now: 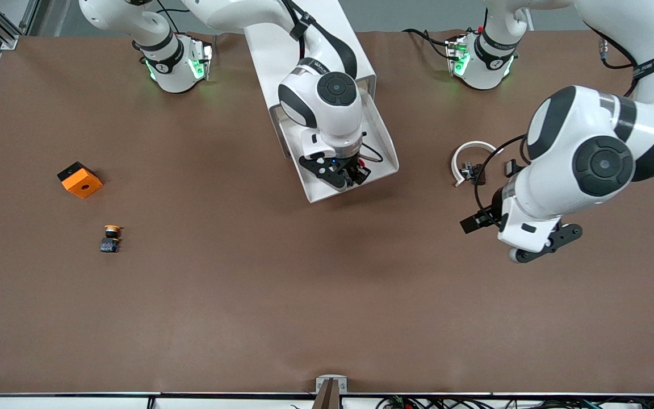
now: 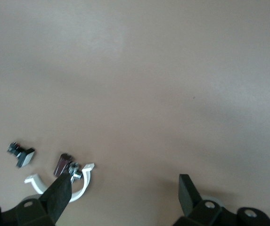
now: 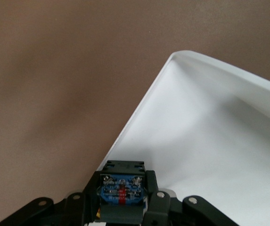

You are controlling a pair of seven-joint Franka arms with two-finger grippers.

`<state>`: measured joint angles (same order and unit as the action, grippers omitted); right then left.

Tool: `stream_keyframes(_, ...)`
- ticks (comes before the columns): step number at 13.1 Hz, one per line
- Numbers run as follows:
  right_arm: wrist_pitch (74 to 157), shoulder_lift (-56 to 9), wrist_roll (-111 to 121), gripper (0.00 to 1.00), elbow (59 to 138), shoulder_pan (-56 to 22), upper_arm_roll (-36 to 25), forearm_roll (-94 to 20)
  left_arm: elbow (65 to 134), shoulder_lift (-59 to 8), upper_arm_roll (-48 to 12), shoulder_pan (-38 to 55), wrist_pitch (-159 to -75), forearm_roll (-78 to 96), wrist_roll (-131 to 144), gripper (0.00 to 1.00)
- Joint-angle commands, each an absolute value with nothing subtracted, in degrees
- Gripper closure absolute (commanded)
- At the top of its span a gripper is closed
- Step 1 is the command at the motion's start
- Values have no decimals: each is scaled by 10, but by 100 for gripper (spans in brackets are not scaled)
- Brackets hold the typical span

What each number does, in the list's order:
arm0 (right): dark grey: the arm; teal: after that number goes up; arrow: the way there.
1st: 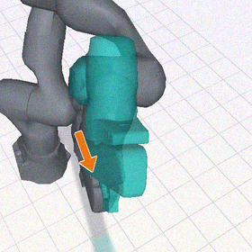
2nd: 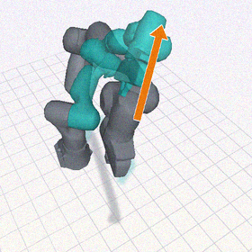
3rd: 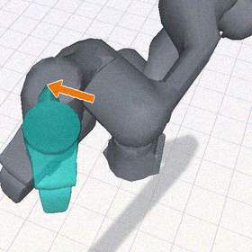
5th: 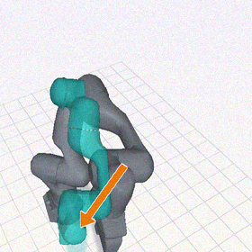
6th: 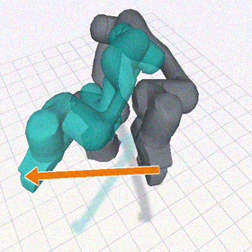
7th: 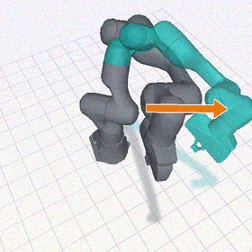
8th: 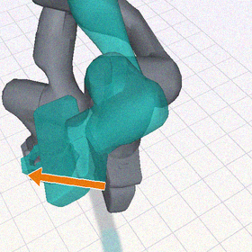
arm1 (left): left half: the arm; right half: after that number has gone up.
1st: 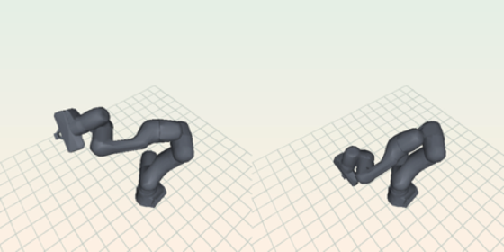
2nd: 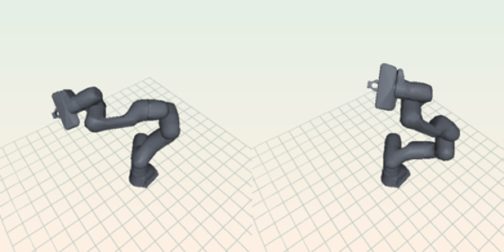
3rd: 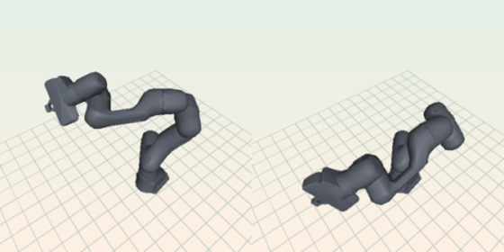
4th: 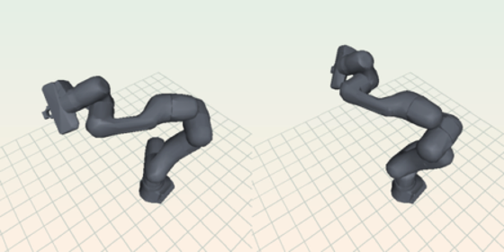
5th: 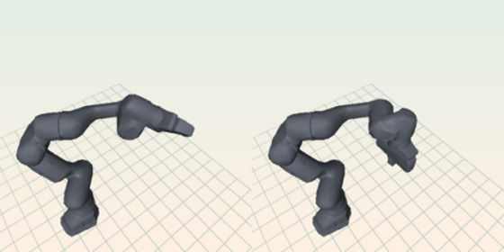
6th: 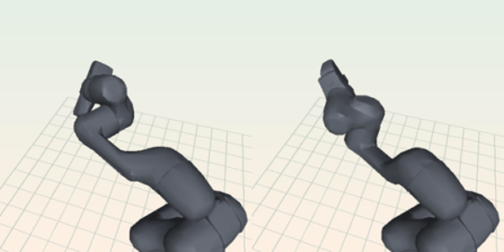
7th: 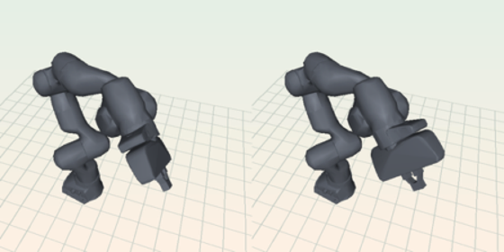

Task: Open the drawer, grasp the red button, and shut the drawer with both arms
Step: 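Lift the red button out with the right gripper while the left gripper reaches the drawer, then push the drawer shut with the left gripper while the right gripper carries the button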

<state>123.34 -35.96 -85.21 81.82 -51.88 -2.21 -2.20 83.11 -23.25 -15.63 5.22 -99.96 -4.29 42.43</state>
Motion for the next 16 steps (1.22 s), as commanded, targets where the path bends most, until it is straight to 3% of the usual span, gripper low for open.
stream_keyframes(1,1214,-366,-831,100,783,-511,-27,-27,997,-164,-174,48,-1131,-37,412,0)
stream_keyframes(5,1110,-351,-698,100,751,-447,-25,-33,1092,-176,-221,53,-1251,-35,420,0)
stream_keyframes(9,1067,-321,-503,100,762,-345,-28,-49,1099,-235,-266,72,-1344,-29,522,0)
stream_keyframes(16,1125,-311,-198,100,845,-169,-30,-46,1095,-263,-268,172,-1311,-29,706,0)
